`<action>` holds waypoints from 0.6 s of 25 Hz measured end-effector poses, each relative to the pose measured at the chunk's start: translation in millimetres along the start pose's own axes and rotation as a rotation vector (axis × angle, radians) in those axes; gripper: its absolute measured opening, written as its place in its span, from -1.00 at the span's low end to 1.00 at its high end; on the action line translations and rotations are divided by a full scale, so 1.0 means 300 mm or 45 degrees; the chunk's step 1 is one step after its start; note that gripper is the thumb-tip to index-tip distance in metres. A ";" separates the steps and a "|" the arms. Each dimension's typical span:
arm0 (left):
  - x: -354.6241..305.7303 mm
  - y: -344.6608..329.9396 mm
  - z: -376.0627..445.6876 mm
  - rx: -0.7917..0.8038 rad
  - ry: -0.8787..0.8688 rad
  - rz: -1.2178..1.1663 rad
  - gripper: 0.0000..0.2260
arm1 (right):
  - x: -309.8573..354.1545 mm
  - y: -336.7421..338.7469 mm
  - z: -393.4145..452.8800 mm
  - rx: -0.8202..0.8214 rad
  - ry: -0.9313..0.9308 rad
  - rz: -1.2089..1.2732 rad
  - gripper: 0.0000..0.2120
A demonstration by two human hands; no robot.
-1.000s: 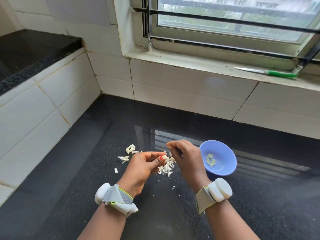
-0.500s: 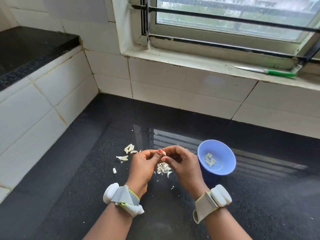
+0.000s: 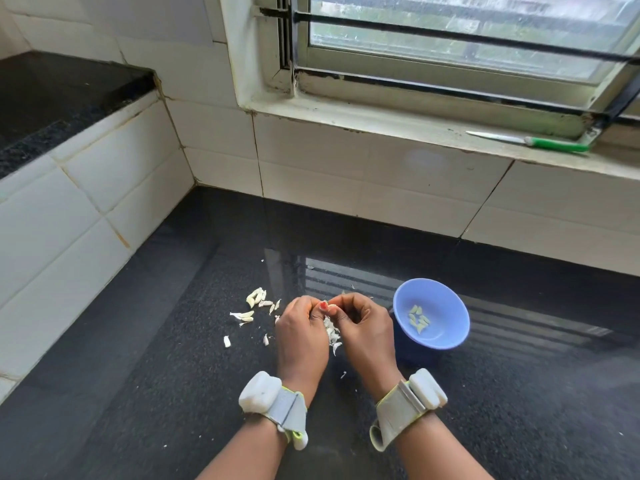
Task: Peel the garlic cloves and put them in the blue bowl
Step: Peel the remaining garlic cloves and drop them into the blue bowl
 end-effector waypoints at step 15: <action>-0.008 -0.005 0.015 0.108 0.553 -0.189 -0.78 | 0.011 -0.050 -0.032 0.033 0.031 0.239 -0.77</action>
Point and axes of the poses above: each hand's wrist, its own z-axis towards the middle knuckle, its own y-axis out of the back of the hand, x = y × z, the point moved 1 cm from there along z, towards the middle knuckle, and after that the axes turned 9 degrees about -x, right-handed, at the moved point
